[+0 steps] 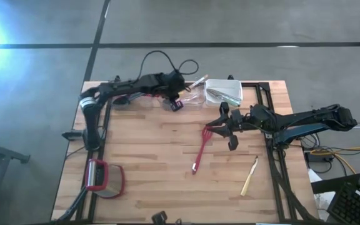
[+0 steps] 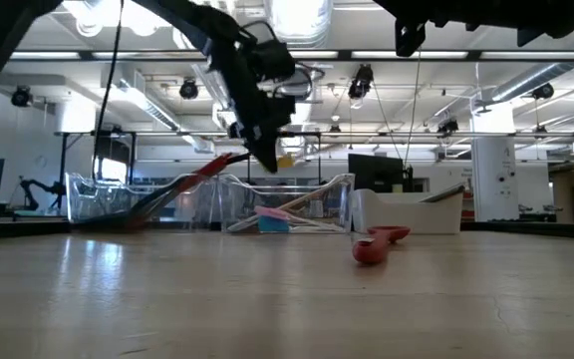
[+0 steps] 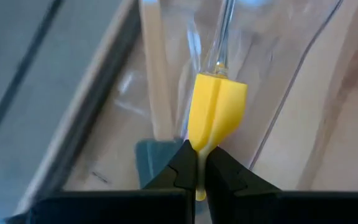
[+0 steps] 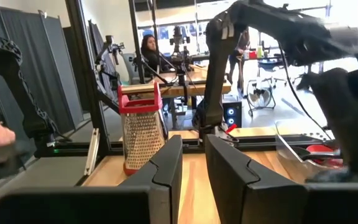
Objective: Pick & Place Kitchen Items
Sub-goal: Put the yellow spatula into the right transparent bin
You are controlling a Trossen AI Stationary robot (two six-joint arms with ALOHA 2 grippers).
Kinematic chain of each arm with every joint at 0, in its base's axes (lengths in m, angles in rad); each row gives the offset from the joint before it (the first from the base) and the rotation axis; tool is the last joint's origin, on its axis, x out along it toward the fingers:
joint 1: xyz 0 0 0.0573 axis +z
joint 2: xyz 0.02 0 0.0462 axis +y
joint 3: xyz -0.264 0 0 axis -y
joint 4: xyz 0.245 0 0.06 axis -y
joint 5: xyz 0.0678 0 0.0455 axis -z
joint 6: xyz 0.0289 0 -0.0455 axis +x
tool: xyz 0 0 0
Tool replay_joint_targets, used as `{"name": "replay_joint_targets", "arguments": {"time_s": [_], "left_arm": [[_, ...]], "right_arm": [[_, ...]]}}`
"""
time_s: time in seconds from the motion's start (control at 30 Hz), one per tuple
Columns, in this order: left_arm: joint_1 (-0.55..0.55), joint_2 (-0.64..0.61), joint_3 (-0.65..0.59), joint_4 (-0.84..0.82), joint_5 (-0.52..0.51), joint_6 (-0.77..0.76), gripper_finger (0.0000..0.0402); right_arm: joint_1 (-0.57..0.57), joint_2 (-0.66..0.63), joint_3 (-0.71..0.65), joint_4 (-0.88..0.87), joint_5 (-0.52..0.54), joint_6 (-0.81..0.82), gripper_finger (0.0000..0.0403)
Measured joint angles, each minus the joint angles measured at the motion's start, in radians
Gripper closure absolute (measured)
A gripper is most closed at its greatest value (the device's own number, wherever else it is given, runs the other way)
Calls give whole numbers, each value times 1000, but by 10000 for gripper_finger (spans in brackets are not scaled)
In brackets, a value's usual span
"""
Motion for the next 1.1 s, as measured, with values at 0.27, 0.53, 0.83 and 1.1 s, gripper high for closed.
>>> {"name": "replay_joint_targets", "arguments": {"time_s": [0.27,0.53,0.83,1.1], "left_arm": [[35,86,-9,-15,-3,-59,387],[56,94,-9,-16,-13,-82,388],[58,97,-8,-20,-12,-64,388],[58,97,-8,-20,-10,-56,376]], "right_arm": [[0,0,0,0,0,12,330],[0,0,0,0,0,16,341],[0,0,0,0,-1,17,340],[0,0,0,0,-1,19,341]]}}
